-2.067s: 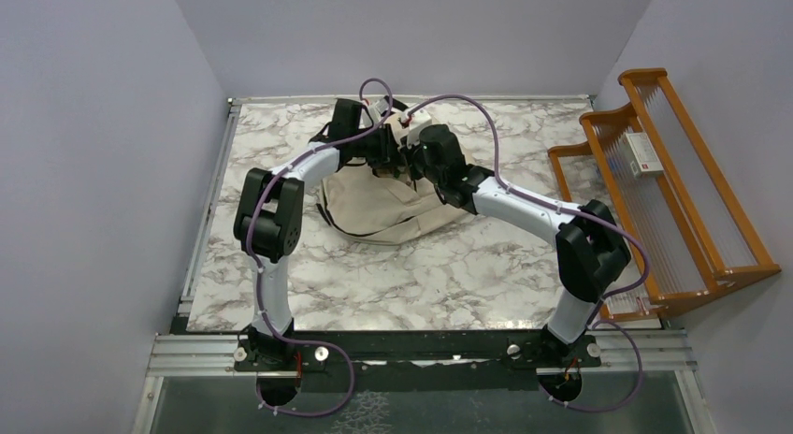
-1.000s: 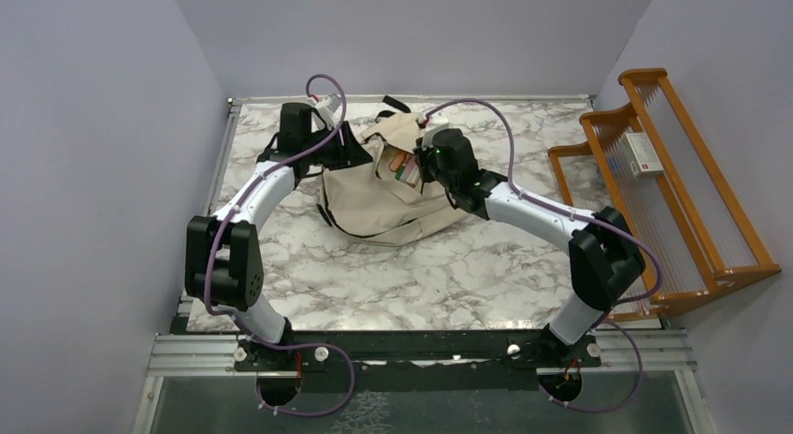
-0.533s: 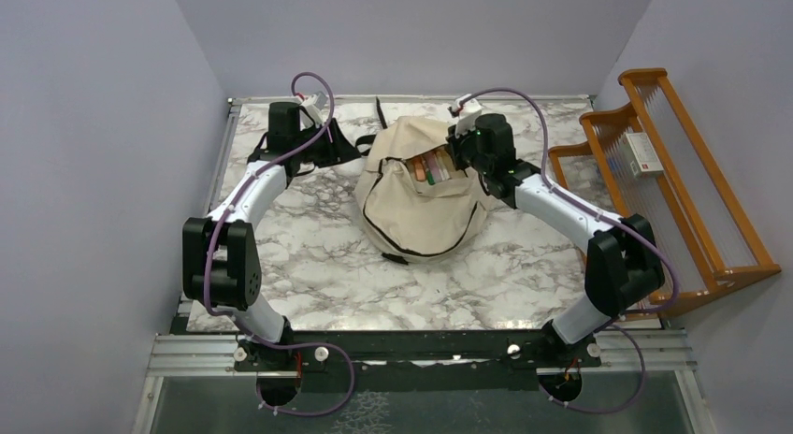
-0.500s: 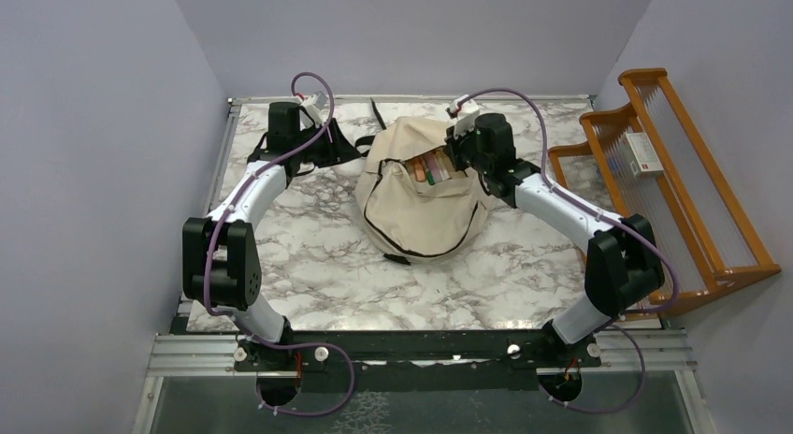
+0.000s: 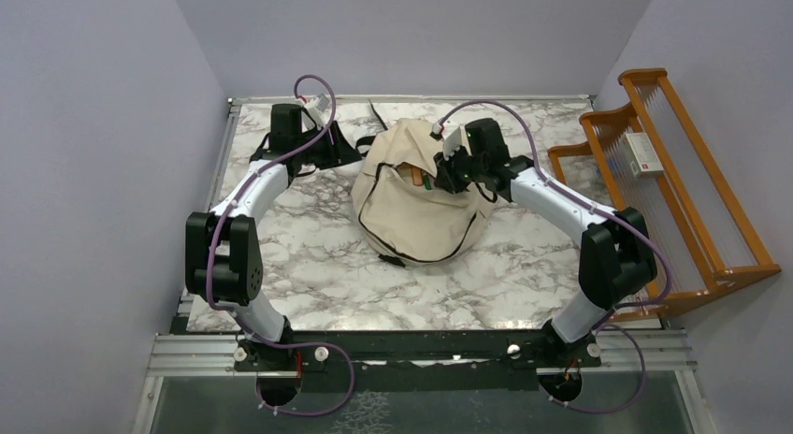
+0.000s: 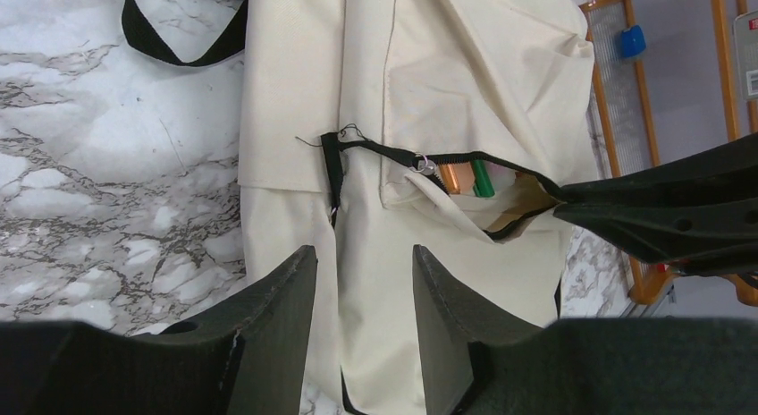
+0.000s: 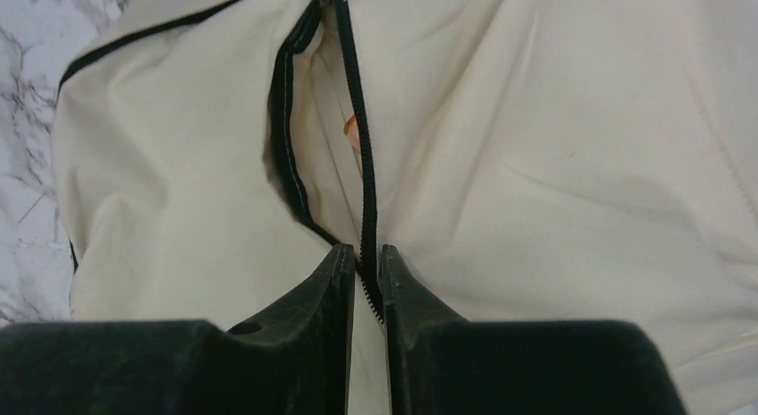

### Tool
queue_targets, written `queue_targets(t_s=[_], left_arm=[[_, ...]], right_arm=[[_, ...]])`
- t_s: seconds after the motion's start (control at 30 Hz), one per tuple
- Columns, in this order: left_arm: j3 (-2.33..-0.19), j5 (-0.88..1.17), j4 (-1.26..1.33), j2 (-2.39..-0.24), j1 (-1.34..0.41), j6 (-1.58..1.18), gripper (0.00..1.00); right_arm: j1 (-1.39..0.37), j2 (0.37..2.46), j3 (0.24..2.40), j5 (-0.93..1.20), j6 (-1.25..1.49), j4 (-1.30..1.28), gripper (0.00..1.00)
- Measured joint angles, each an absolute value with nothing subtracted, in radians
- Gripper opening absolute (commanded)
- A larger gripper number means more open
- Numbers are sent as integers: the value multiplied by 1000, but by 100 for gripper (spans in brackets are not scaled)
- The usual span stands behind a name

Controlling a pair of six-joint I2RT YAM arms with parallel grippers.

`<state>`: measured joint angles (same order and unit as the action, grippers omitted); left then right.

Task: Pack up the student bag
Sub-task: Adjust the student bag at the center of the board.

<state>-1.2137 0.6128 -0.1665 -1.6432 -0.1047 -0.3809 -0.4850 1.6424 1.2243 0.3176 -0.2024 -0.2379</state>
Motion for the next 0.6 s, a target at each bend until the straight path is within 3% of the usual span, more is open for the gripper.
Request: queue_targets(t_s=[0.17,0.6], left_arm=[[-1214,620,-166,-1655,-105,-381,44],[-1214,625,-165,-1655,-105,-382,44]], right_arm=[[-485,1667,1211,324,-197,-294,39],[-485,1602,1209,367,-72,-197,39]])
